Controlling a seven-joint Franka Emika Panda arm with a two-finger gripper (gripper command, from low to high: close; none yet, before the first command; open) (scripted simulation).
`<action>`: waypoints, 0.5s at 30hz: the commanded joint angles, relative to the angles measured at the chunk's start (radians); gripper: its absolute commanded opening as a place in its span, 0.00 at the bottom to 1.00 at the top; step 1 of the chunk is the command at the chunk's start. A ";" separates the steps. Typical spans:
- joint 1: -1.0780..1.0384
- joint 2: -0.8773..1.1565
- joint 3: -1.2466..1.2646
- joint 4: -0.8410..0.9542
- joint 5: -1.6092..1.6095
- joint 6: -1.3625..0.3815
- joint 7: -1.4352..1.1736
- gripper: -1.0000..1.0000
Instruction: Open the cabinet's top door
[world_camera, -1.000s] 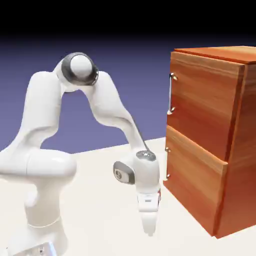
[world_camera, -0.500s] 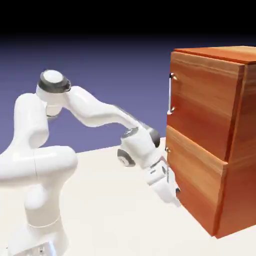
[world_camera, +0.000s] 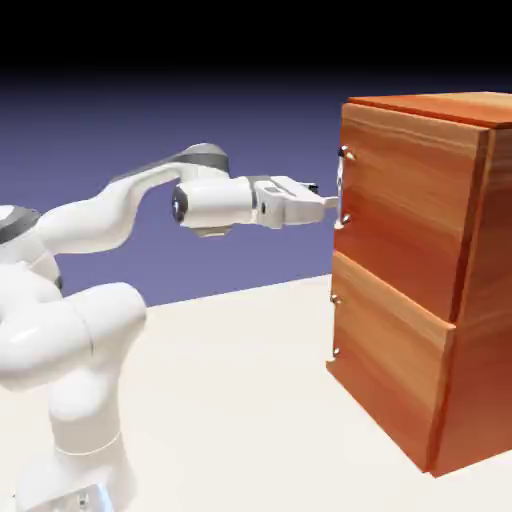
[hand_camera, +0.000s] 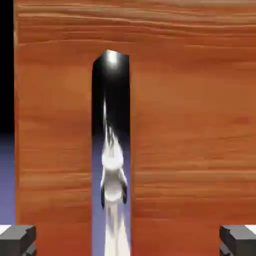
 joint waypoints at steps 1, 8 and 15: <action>-0.034 -0.002 0.005 0.027 0.012 -0.006 -0.002 0.50; -0.080 0.000 -0.004 0.028 0.065 -0.101 -0.047 0.00; 0.061 0.009 -0.117 -0.221 0.073 -0.394 -0.173 0.00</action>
